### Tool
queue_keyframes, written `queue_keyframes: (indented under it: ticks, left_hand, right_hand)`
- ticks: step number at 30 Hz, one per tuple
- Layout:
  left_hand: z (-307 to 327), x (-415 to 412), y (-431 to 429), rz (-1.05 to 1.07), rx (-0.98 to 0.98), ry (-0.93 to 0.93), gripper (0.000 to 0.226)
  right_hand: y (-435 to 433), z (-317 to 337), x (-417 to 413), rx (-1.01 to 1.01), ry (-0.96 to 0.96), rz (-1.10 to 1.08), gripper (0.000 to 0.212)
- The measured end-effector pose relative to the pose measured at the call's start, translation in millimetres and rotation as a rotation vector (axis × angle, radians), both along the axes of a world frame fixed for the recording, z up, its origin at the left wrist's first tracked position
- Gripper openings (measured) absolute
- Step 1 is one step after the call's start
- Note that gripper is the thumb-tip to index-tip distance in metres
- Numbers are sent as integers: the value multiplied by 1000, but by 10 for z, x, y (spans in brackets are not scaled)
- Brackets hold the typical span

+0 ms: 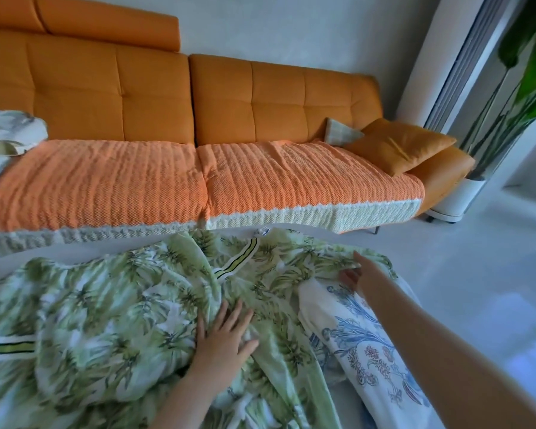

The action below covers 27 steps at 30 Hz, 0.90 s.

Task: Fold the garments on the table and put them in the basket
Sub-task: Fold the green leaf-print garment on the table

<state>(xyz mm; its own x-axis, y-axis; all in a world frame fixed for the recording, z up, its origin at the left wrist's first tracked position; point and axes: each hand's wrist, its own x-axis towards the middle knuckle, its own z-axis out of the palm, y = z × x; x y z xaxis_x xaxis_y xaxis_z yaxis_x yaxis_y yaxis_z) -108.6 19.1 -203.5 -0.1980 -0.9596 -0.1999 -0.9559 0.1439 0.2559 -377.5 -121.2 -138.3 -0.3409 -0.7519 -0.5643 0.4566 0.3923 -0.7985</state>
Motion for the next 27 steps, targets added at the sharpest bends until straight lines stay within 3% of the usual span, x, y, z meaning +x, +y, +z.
queue_keyframes:
  ticks: [3,6,8,12,14,17,20,23,25,27]
  left_hand:
    - [112,35,-38,23,67,80,98]
    - [249,44,-31,47,91,139,58]
    - [295,49,23,53,-22,246,49]
    - [542,186,147,372,-240,882,37]
    - [617,376,112,631,-190,1159,39]
    - [602,703,17,953,-7,1753,47]
    - [515,893,-44,1068,64,1835,55]
    - [420,977,-177,1158,-31,1862,67]
    - [405,1049,-275,1232,-131,1820,85]
    - [394,1139,-350,1268,-138,1832,83]
  right_hand:
    - [-85,-37,-39,-127,63,-55,17]
    - [-40,190,126,-427,80,-27,10]
    - [73,406,405,-603,276,119,9]
    - [368,500,1192,-826,783,534,7]
    - [508,277,1549,-881,1004,778,5]
    - [635,-240,1874,-956,1299,1126,23]
    - [729,-518,1962,-923,1343,1448,47]
    - [786,-467,1923,-935,1247,1414,57]
    - [754,-402,1857,-924,1280,1382,61]
    - [679,-369,1762,-883,1356,1350,59]
